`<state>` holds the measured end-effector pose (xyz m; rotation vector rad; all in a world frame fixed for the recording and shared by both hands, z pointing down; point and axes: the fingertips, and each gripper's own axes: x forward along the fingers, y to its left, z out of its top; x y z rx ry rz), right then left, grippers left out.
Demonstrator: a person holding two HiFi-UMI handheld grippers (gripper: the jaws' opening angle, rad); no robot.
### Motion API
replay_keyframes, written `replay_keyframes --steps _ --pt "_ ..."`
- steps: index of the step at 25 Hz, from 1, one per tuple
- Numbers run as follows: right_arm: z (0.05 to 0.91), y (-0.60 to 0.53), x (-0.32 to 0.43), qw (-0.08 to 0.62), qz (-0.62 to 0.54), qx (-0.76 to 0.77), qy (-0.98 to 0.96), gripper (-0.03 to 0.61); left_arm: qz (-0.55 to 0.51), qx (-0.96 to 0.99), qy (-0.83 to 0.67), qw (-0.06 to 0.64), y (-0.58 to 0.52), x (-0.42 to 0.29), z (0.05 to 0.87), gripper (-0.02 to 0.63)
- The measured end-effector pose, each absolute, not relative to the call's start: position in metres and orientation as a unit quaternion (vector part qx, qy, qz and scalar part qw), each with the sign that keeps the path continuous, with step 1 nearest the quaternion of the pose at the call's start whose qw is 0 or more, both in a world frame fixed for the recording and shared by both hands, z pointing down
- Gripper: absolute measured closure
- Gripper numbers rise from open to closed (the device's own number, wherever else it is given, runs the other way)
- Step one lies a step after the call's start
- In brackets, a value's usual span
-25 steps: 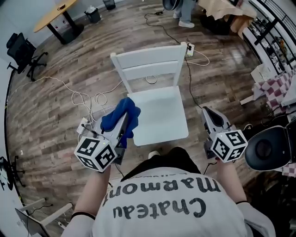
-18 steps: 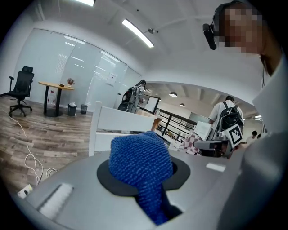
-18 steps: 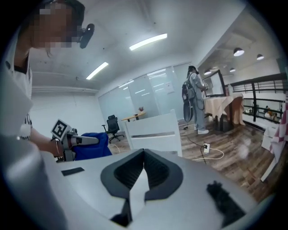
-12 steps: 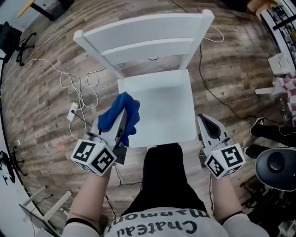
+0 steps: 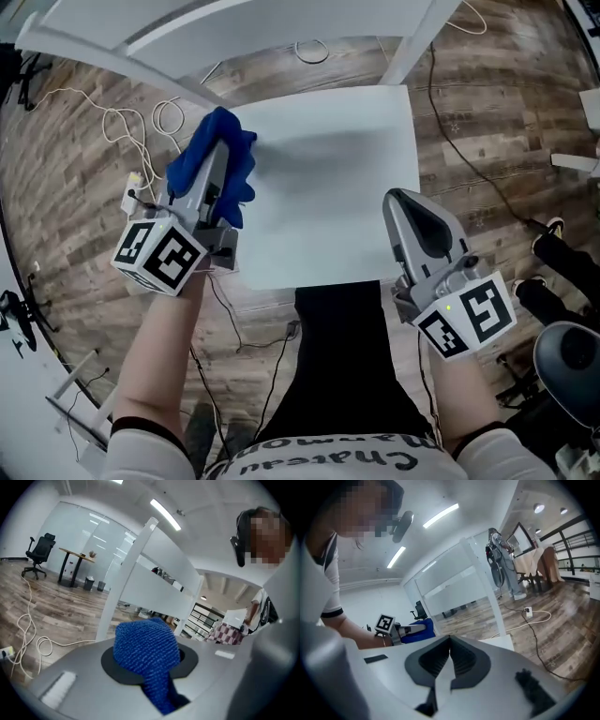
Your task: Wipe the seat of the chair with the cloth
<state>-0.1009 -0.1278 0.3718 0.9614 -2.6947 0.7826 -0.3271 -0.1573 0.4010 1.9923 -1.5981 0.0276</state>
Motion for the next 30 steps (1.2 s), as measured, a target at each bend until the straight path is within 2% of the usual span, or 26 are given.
replay_keyframes --steps 4,8,13,15,20,30 --pt "0.392 -0.123 -0.109 0.098 0.27 0.306 -0.908 0.565 0.001 0.739 -0.616 0.271 -0.177 -0.343 0.421 0.523" --pt "0.409 -0.121 -0.114 0.109 0.283 0.291 -0.907 0.565 0.051 0.667 -0.66 0.343 -0.188 -0.372 0.491 0.523" --pt "0.425 -0.126 -0.1 0.111 0.301 0.303 -0.897 0.565 0.135 0.583 -0.716 0.359 -0.185 -0.403 0.541 0.525" --pt "0.427 -0.132 -0.092 0.109 0.306 0.314 -0.892 0.565 0.149 0.58 -0.711 0.368 -0.184 -0.401 0.551 0.523" --pt "0.433 -0.142 -0.071 0.103 0.321 0.343 -0.877 0.565 0.229 0.578 -0.711 0.329 -0.188 -0.395 0.557 0.52" --pt "0.433 -0.144 -0.018 0.08 0.316 0.411 -0.851 0.565 0.176 0.582 -0.71 0.355 -0.217 -0.33 0.558 0.522"
